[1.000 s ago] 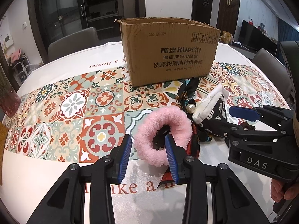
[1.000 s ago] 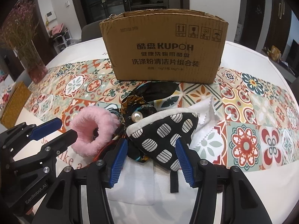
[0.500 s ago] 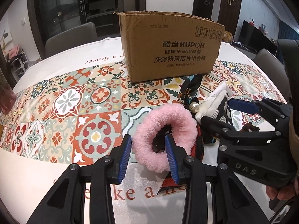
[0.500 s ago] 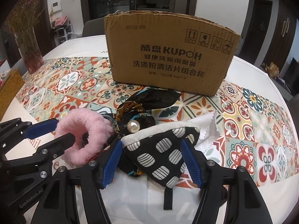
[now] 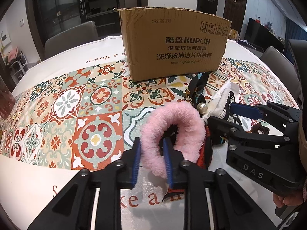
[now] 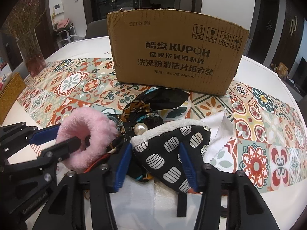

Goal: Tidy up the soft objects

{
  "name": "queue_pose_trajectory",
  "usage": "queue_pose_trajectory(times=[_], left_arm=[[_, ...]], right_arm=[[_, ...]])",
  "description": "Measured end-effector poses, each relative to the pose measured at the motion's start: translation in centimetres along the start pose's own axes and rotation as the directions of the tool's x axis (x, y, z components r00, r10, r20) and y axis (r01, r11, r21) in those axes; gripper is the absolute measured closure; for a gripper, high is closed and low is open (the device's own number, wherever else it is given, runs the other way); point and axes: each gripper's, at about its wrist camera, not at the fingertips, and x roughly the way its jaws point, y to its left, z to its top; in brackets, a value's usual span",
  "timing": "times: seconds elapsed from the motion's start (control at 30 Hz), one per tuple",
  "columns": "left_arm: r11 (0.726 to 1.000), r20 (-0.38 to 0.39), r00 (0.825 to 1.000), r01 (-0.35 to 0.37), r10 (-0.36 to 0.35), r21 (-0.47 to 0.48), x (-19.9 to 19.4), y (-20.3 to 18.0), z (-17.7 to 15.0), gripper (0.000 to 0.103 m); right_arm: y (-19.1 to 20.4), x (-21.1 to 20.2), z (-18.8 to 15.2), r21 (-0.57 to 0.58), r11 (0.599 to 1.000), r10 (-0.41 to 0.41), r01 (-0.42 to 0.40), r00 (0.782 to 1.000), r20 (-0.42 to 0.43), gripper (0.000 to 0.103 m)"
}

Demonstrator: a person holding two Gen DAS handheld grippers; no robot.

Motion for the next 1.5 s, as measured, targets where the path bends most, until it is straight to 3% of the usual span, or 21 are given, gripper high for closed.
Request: queue_pose_trajectory(times=[0.13,0.33,1.07,1.5], left_arm=[[1.000,0.001,1.000,0.001,-0.001,-0.009,-0.2,0.2,-0.1,0.090],[1.000,0.014,1.000,0.004,-0.004,-0.018,-0.7,-0.1,-0.1,0.091],[0.999,0.156,0.987,-0.024,0.030,-0.040,-6.5,-1.8,2.5,0.092],[0.998,0.269,0.961,-0.054,0.063,-0.038,-10.2,-2.9,4.5,0.092]], right_arm=[[0.1,-0.1,0.0,0.000,1.000,0.005,-0.005,1.000,-0.001,0.067],[-0.1,-0.8,0.1,0.016,1.000,0.012,-0.012,1.000,0.009,0.073],[-2.5,-6.0,1.4,0.075,0.997,-0.004,-0.004,0.994,0.110,0.075],[-3.6,-10.5,3.0,0.074,0.997,-0.022,0.007,0.976,0.215,0.075]])
